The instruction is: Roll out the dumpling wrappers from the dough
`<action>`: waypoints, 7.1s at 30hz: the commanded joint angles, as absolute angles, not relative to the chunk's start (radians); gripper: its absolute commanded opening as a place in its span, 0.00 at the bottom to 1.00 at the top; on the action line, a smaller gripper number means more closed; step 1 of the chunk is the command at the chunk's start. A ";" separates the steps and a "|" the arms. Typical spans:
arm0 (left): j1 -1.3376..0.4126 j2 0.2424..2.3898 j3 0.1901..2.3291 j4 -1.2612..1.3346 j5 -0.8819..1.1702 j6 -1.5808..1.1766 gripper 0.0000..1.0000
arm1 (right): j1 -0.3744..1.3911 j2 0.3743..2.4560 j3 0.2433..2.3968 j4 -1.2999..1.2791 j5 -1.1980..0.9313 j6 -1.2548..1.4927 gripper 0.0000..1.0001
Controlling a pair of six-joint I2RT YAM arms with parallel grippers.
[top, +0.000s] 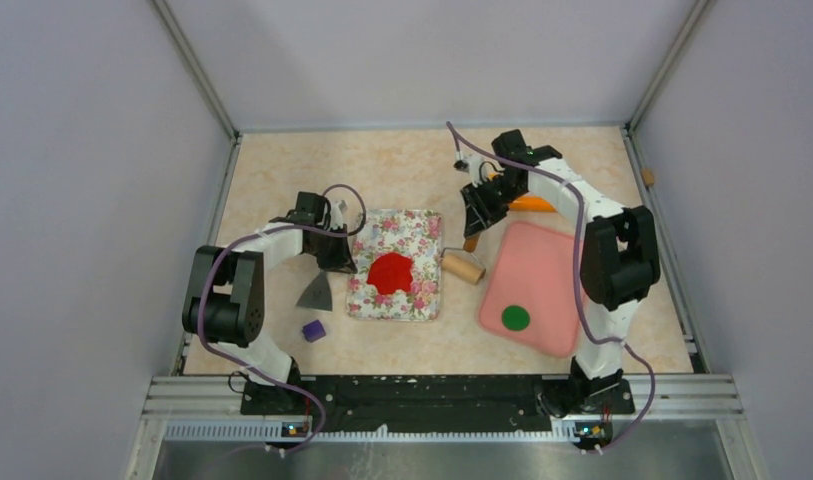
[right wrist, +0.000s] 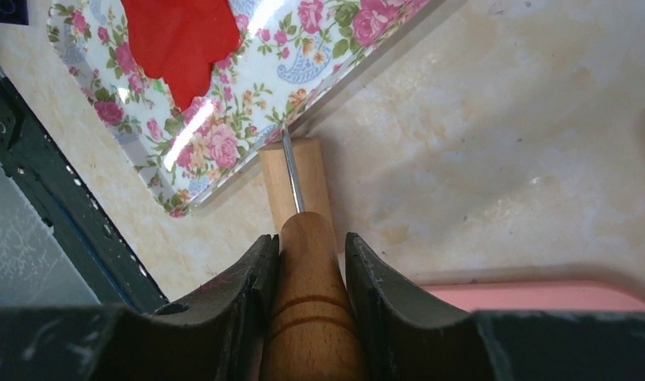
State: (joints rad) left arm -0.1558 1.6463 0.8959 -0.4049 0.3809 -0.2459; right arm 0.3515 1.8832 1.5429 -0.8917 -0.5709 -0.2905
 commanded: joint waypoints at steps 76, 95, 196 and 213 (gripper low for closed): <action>-0.167 1.507 1.206 -0.619 0.505 -0.081 0.48 | -0.419 1.608 1.198 -0.656 0.092 -0.316 0.51; -0.167 1.505 1.198 -0.636 0.483 -0.052 0.47 | -0.469 1.782 1.203 -0.620 -0.059 -0.266 0.39; -0.360 1.293 0.661 -0.270 0.261 -0.649 0.00 | 0.853 2.090 1.714 -0.716 -0.086 0.392 0.00; -0.359 1.355 0.543 -0.162 0.203 -0.637 0.00 | 0.853 2.154 1.656 -0.676 -0.042 0.361 0.00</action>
State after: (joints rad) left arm -0.3634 1.3231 0.6102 -0.1154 0.2859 -0.6674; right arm 0.8577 2.1315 1.6783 -0.7223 -0.0921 0.3824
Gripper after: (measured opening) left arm 0.005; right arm 0.025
